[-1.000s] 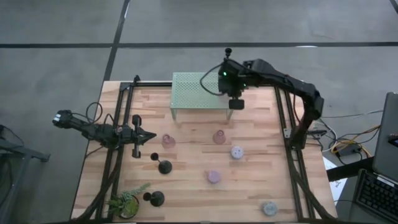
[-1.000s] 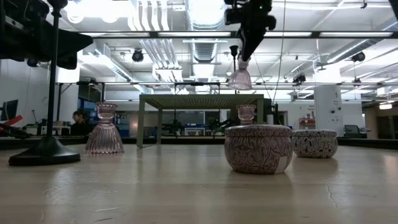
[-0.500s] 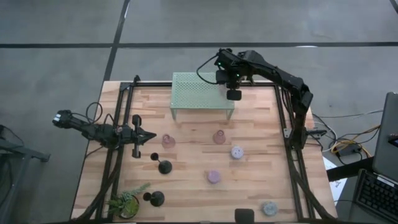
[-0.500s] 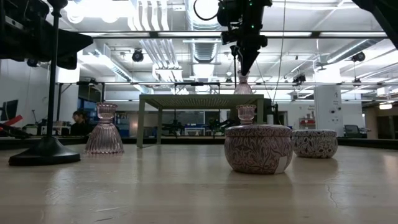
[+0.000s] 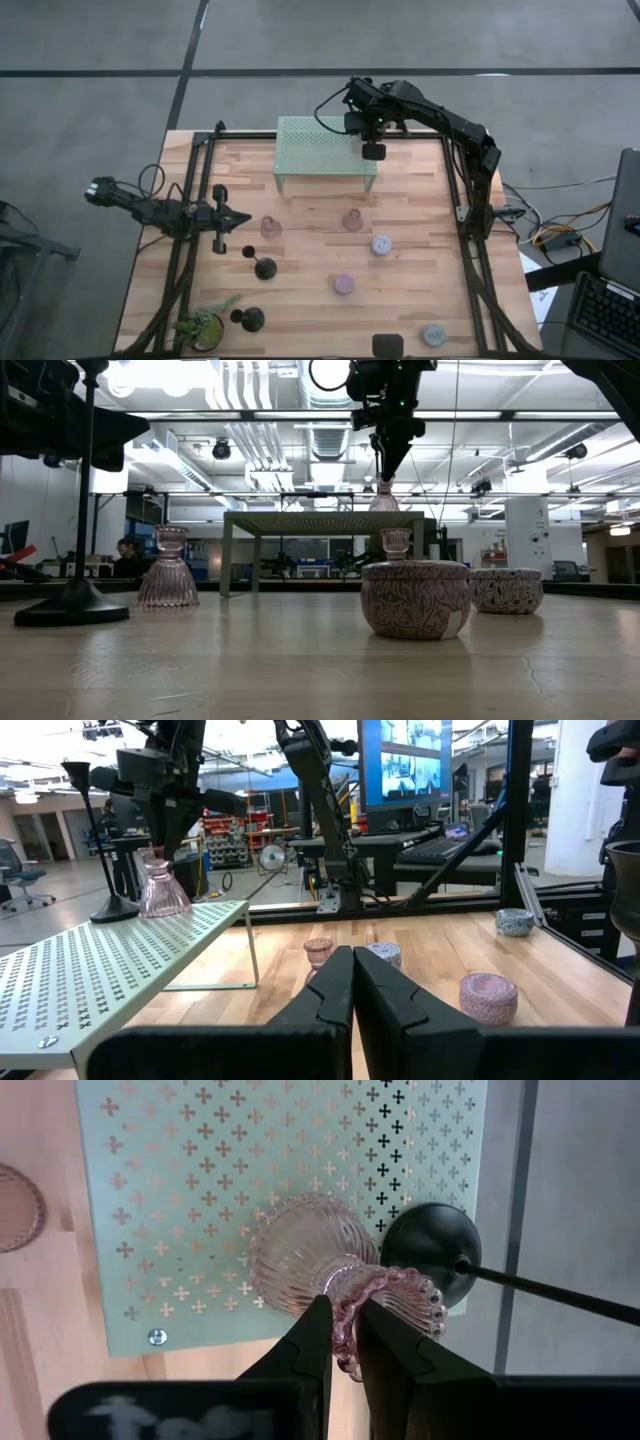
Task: Pick & Place candle stick holders
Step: Put the bottom pink glass candle holder on the shelf
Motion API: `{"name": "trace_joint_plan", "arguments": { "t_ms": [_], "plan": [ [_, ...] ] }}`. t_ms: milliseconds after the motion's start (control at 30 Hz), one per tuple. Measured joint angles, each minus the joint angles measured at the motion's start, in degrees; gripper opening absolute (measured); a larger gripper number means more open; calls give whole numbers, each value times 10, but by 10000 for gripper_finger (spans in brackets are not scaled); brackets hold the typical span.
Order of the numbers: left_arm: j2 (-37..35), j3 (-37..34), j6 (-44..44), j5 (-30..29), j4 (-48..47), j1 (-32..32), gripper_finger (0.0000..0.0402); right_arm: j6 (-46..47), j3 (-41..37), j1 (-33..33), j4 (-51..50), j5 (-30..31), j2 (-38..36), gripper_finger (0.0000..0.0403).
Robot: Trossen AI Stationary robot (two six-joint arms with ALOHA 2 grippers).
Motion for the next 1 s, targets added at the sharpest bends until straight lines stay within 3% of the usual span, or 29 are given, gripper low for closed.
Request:
{"name": "trace_joint_plan", "arguments": {
  "t_ms": [1000],
  "plan": [
    [0, 0, 0, 0, 1, 0, 14, 17, -1, 0, 2, 1, 0, 34]
  ]
}}
